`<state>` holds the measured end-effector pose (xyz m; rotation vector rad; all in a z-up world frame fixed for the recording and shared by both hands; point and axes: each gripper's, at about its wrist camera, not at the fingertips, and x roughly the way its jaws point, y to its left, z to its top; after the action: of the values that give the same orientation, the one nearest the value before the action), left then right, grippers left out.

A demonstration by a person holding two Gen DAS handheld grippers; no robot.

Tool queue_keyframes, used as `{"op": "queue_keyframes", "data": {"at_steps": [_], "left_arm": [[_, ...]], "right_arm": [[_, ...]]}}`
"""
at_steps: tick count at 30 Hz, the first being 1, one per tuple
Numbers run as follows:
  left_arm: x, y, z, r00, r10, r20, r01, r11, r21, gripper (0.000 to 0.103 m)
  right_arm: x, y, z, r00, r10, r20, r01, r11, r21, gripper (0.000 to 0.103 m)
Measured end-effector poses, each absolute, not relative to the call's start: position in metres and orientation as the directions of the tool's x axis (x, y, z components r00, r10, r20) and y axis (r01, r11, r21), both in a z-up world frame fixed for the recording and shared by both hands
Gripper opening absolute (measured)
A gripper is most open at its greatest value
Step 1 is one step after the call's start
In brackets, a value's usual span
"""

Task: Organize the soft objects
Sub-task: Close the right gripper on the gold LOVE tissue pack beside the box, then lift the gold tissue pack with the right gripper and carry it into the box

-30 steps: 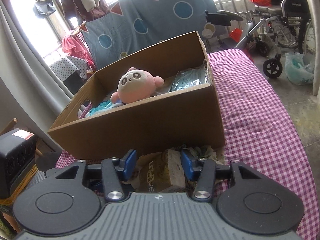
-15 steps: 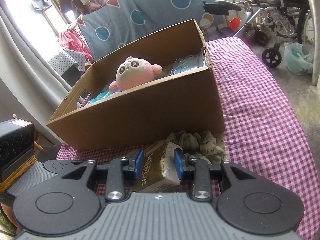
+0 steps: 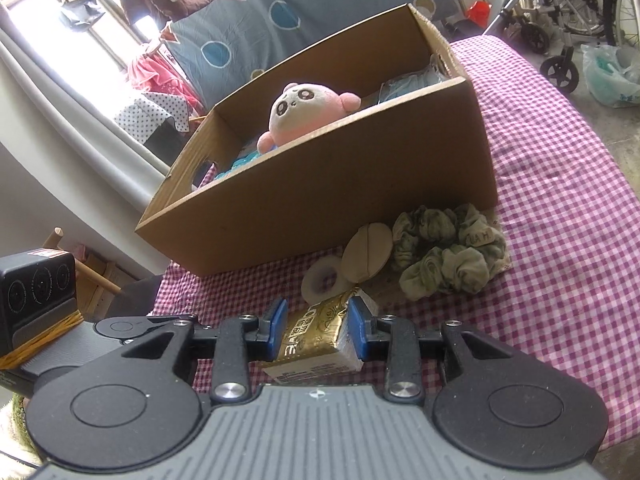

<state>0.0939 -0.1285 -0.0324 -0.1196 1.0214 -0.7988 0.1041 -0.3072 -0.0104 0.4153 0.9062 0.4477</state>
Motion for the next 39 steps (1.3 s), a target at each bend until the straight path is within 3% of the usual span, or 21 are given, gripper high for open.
{"op": "queue_keyframes", "data": {"at_steps": [15, 23, 28, 34, 39], "left_arm": [[0.104, -0.111, -0.050, 0.295, -0.601, -0.743, 0.518, 0.754, -0.404, 0.096], [0.115, -0.126, -0.063, 0.241, -0.615, -0.751, 0.553, 0.723, -0.414, 0.096], [0.109, -0.121, -0.060, 0.205, -0.635, -0.745, 0.546, 0.706, -0.451, 0.098], [0.104, -0.107, -0.063, 0.084, -0.714, -0.695, 0.498, 0.634, -0.592, 0.098], [0.102, -0.104, -0.059, 0.154, -0.694, -0.703, 0.507, 0.666, -0.547, 0.098]], "right_arm": [[0.094, -0.321, -0.038, 0.474, 0.523, -0.709, -0.012, 0.809, 0.588, 0.043], [0.084, -0.344, -0.063, 0.440, 0.607, -0.662, 0.121, 0.690, 0.713, 0.043], [0.092, -0.337, -0.067, 0.431, 0.598, -0.676, 0.114, 0.707, 0.698, 0.044], [0.111, -0.332, -0.062, 0.468, 0.595, -0.653, 0.086, 0.705, 0.704, 0.044], [0.109, -0.340, -0.052, 0.495, 0.575, -0.651, 0.088, 0.712, 0.696, 0.044]]}}
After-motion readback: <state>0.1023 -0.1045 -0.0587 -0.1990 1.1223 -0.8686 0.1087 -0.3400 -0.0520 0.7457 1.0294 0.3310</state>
